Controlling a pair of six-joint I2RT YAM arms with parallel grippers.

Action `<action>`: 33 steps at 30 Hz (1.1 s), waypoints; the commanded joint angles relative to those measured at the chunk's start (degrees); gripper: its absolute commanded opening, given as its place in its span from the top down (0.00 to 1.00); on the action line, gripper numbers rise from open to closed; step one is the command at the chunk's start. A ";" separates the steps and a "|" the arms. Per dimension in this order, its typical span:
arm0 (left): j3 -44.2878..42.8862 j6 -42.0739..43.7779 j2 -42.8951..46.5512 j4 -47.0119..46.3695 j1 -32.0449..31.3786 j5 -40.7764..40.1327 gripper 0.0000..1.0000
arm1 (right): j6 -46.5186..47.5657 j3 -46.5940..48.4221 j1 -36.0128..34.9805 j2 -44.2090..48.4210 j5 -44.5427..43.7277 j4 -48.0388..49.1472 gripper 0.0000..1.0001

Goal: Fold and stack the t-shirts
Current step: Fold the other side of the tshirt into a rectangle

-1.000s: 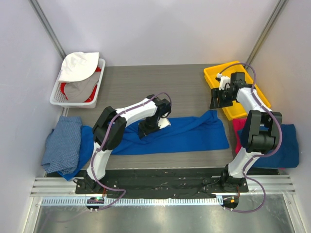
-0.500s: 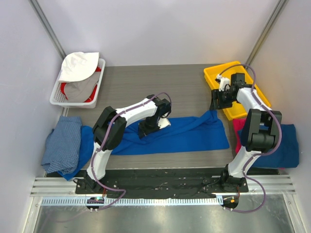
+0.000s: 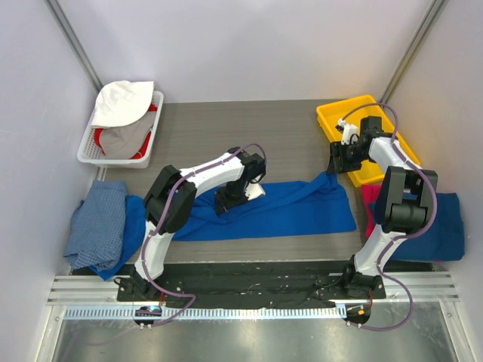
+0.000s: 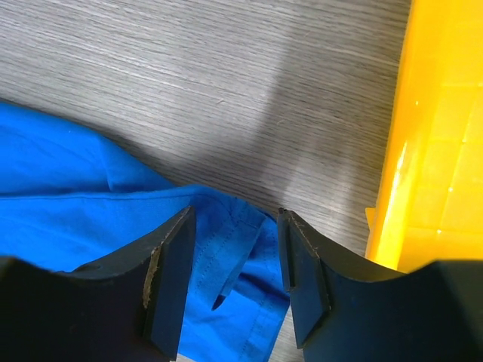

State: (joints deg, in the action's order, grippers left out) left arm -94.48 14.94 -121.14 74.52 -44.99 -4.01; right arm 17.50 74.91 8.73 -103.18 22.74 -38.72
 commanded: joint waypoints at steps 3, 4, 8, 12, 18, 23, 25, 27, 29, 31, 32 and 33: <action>-0.27 -0.79 1.87 0.71 0.08 0.32 1.00 | 0.08 0.14 0.15 -0.45 2.48 0.49 0.47; -0.18 -0.79 1.79 0.71 0.08 0.32 1.00 | 0.08 0.14 0.15 -0.53 2.74 0.49 0.47; -0.09 -0.70 1.79 0.54 0.17 -0.12 1.00 | -0.18 0.14 0.15 -0.62 3.10 0.49 0.50; -0.09 -0.79 1.87 0.45 0.17 -0.38 1.00 | -0.09 0.32 0.15 -0.80 2.83 0.49 0.64; 0.00 -0.70 1.79 0.36 0.08 -0.38 1.00 | -0.18 0.93 0.15 -1.33 2.57 0.14 0.97; -0.01 -0.96 1.61 0.19 0.17 -0.38 1.00 | -0.27 2.51 0.15 -1.24 2.22 -0.56 0.99; -0.09 -1.05 1.44 0.01 0.17 -0.38 1.00 | -0.36 4.35 0.15 -1.41 2.04 -1.35 0.99; -0.09 -1.05 1.26 -0.16 0.08 -0.47 1.00 | -0.36 5.67 0.15 -1.68 1.87 -1.88 0.99; -0.09 -1.05 1.35 -0.17 0.17 -0.47 1.00 | -0.44 7.96 0.15 -2.03 1.87 -2.85 0.99; -0.09 -0.97 1.52 -0.17 0.17 -0.47 1.00 | -0.45 10.42 0.15 -2.29 1.87 -4.08 0.99; -0.18 -0.96 1.44 -0.17 0.17 -0.65 1.00 | -0.45 11.21 0.15 -2.38 1.87 -4.43 0.99; -0.09 -1.05 1.35 -0.25 0.17 -0.73 1.00 | -0.45 11.91 0.15 -2.38 1.87 -4.96 0.99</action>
State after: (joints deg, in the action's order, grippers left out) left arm -94.45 14.87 -121.14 74.41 -44.99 -4.10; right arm 17.34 81.89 8.73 -105.80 24.53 -41.91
